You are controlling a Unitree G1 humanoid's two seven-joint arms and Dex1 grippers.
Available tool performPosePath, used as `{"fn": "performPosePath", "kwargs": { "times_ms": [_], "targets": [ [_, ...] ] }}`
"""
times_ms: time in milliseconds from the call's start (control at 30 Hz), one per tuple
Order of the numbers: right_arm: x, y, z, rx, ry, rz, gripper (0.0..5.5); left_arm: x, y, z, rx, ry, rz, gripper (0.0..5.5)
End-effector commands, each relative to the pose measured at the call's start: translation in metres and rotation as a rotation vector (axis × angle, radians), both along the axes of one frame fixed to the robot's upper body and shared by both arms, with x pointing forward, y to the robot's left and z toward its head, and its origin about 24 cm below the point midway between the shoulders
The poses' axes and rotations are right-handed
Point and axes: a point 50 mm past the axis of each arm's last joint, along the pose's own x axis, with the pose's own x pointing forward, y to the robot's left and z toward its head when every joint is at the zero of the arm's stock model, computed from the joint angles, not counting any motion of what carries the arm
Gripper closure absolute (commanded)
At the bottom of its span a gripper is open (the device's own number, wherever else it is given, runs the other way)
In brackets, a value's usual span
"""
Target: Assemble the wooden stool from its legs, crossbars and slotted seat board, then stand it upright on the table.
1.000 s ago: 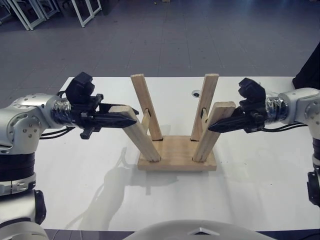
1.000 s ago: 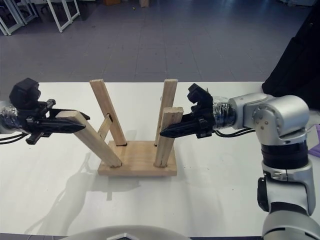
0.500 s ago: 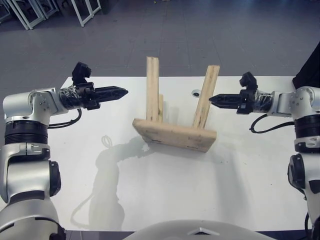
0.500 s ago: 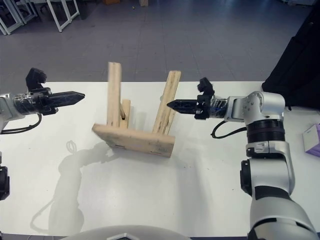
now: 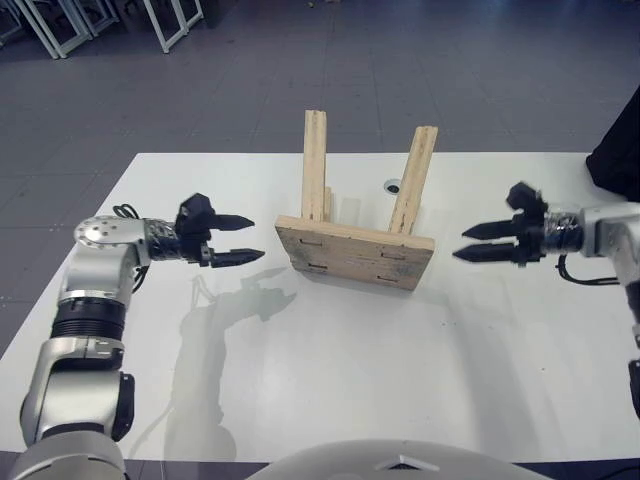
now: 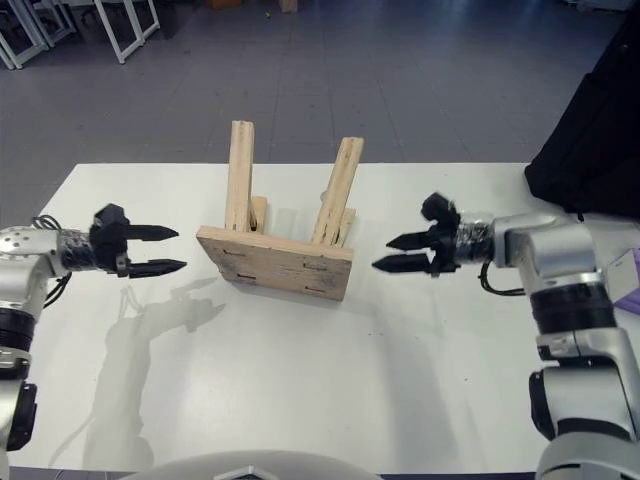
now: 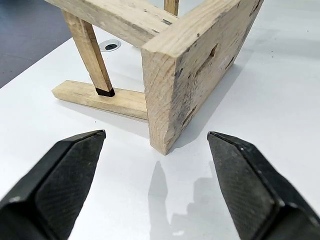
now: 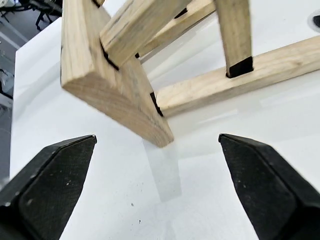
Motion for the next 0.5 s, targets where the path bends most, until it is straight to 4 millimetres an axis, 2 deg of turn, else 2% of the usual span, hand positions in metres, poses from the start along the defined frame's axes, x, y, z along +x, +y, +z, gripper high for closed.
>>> {"fn": "performPosePath", "kwargs": {
  "times_ms": [33,200,400,500],
  "targets": [
    [-0.003,0.018,-0.006,-0.044,-0.066,0.062,1.03,0.008,-0.008,-0.004,0.018,-0.04,-0.024,1.7],
    [0.008,0.047,-0.013,-0.008,-0.117,0.073,1.03,0.014,-0.02,-0.015,-0.03,-0.028,-0.028,1.7],
    [0.014,0.065,-0.015,-0.005,-0.134,0.11,1.03,0.023,-0.043,-0.016,-0.13,-0.032,-0.046,1.7],
    [0.011,0.067,-0.019,-0.027,-0.133,0.139,1.03,0.025,-0.056,-0.014,-0.189,-0.014,-0.068,1.7]
  ]
}}
